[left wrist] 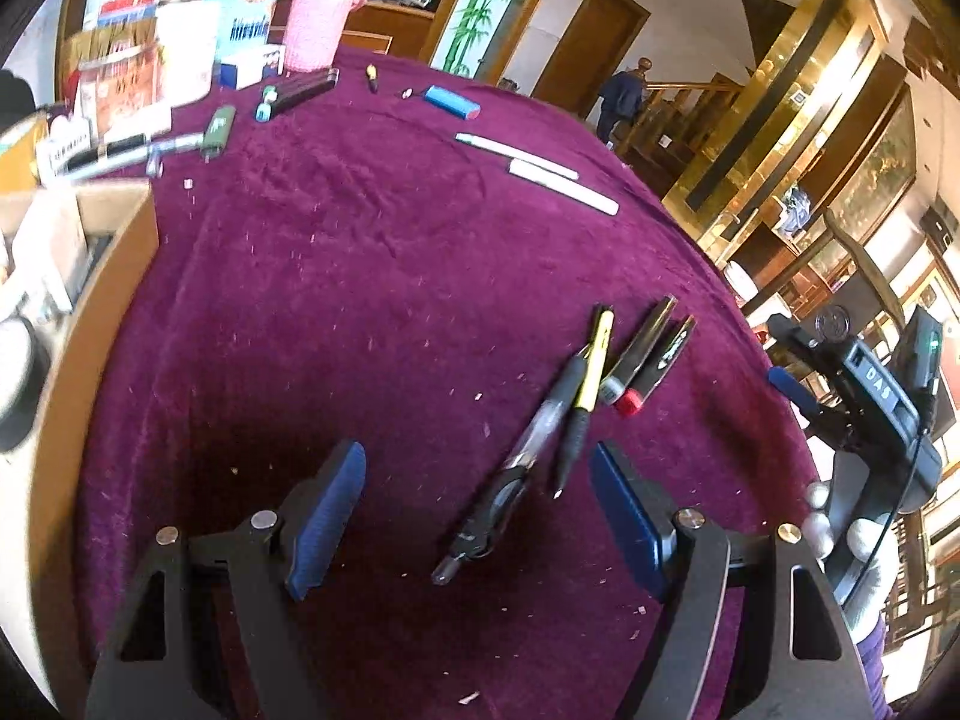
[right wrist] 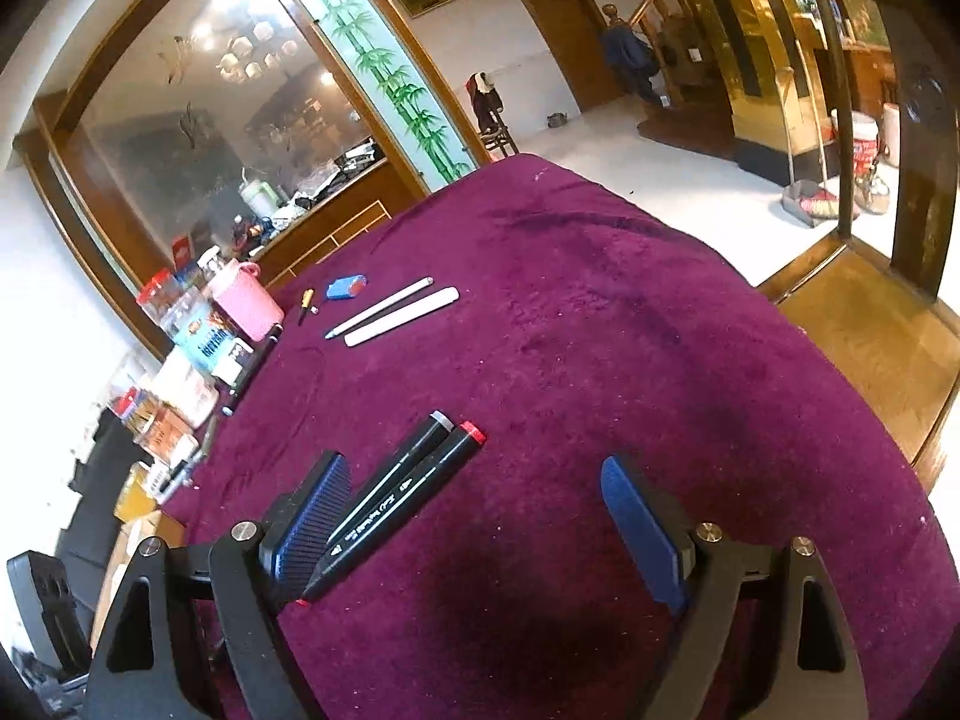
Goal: Organize rigid objects
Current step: 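Withdraw both tools from the box back toward the pens on the table, then grasp the clear blue-ink pen with the left tool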
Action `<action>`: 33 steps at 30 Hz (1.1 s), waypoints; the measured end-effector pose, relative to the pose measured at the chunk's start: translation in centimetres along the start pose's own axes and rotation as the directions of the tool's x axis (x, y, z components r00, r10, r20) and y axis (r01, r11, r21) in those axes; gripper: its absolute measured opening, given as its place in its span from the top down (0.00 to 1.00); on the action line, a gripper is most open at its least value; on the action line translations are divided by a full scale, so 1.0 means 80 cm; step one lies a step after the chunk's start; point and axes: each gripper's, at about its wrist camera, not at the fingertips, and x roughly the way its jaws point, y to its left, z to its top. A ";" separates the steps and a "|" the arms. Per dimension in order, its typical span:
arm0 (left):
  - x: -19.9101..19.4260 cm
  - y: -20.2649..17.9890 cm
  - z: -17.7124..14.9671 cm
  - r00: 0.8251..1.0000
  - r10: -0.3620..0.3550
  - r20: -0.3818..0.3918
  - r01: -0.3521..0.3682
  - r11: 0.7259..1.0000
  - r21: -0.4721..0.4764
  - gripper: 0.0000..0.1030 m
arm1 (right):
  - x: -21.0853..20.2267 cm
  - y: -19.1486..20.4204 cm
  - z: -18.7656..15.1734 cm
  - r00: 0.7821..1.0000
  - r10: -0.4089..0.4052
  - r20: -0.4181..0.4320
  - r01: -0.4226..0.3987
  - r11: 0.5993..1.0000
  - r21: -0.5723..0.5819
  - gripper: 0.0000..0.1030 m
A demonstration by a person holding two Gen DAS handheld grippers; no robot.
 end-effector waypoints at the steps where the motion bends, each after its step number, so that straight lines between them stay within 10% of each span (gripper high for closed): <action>1: -0.003 0.002 0.000 1.000 -0.014 0.012 0.014 1.000 -0.006 0.26 | -0.002 0.000 0.000 1.000 -0.015 0.013 0.015 1.000 0.001 0.14; 21: 0.002 0.018 0.007 0.977 -0.214 -0.004 0.214 0.975 -0.058 0.01 | 0.003 0.005 -0.002 0.990 -0.140 0.009 0.140 0.990 -0.027 0.14; 33: 0.006 -0.002 0.008 0.991 -0.128 -0.046 0.129 0.992 0.006 0.00 | 0.011 -0.010 -0.003 0.989 -0.139 -0.043 0.140 0.990 0.025 0.13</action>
